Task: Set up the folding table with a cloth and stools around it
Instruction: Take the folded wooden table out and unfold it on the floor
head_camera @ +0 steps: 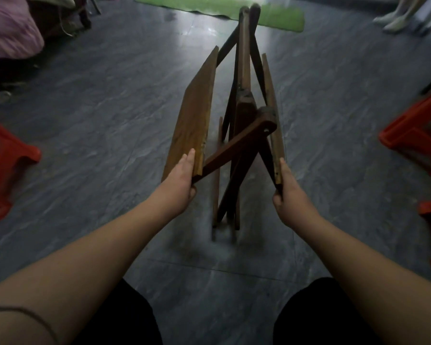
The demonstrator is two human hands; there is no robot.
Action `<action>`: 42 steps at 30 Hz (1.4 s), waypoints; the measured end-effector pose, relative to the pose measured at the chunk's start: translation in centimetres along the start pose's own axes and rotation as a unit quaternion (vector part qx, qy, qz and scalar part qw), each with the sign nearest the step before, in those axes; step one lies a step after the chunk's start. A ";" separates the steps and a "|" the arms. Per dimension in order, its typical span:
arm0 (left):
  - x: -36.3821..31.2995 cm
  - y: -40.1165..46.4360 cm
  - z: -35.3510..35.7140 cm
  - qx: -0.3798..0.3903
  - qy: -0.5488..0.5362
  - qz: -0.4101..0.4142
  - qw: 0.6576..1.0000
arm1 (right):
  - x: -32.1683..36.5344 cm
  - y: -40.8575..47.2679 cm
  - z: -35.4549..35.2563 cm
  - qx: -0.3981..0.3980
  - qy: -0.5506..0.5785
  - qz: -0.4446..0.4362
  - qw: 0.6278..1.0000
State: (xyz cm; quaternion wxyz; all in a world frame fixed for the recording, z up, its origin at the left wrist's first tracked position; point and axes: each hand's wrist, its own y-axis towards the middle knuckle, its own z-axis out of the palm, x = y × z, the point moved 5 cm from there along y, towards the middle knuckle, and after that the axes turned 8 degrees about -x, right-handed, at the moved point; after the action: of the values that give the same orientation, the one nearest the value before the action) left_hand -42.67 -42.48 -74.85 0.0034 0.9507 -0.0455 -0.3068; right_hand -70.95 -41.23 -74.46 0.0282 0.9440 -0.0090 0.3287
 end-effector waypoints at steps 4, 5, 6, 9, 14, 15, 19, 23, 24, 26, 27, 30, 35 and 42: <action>0.0 -0.2 -2.6 0.007 0.055 -0.009 0.998 | 0.6 -0.3 -0.8 0.006 -0.028 0.017 0.999; 0.1 -0.2 -3.2 0.006 0.064 -0.016 0.998 | 0.8 -0.3 -0.9 0.005 -0.031 0.018 0.999; 0.3 -0.3 -3.9 0.006 0.072 -0.021 0.997 | 1.1 -0.4 -1.1 0.005 -0.034 0.016 0.999; 0.6 -0.3 -5.9 0.007 0.091 -0.028 0.995 | 2.1 -0.2 -1.8 0.010 -0.042 0.005 0.999; 0.9 0.3 -8.4 0.013 0.112 -0.042 0.993 | 3.7 0.8 -4.0 0.010 -0.080 -0.020 0.997; 0.9 0.4 -8.7 0.016 0.115 -0.044 0.992 | 3.9 1.0 -4.5 0.009 -0.093 -0.027 0.995; 1.3 0.3 -9.2 0.027 0.153 -0.046 0.987 | 4.2 1.3 -6.9 0.015 -0.183 -0.061 0.981; 1.1 0.1 -9.5 0.026 0.197 -0.033 0.979 | 4.2 1.2 -9.6 0.030 -0.278 -0.067 0.958; 0.7 0.3 -9.7 0.026 0.203 -0.033 0.978 | 4.4 1.1 -10.3 0.028 -0.291 -0.062 0.954; -0.1 0.6 -10.5 0.025 0.221 -0.032 0.975 | 4.8 1.0 -11.6 0.023 -0.320 -0.058 0.945; -0.6 0.8 -10.8 0.024 0.235 -0.027 0.971 | 5.0 0.9 -12.1 0.021 -0.336 -0.058 0.940; -1.9 1.3 -11.7 0.026 0.284 -0.006 0.959 | 5.6 0.5 -13.3 0.015 -0.386 -0.062 0.920; -4.9 1.9 -12.8 0.047 0.358 0.012 0.933 | 5.9 -0.2 -14.5 0.032 -0.436 -0.068 0.897; -8.3 2.0 -15.4 0.063 0.420 0.030 0.905 | 5.9 0.2 -16.5 0.077 -0.437 -0.062 0.894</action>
State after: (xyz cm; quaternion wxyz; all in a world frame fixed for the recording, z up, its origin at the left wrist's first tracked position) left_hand -40.54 -44.11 -57.42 -0.0281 0.9880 -0.0874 0.1243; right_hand -76.53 -40.48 -57.85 -0.0311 0.9903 0.0631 -0.1196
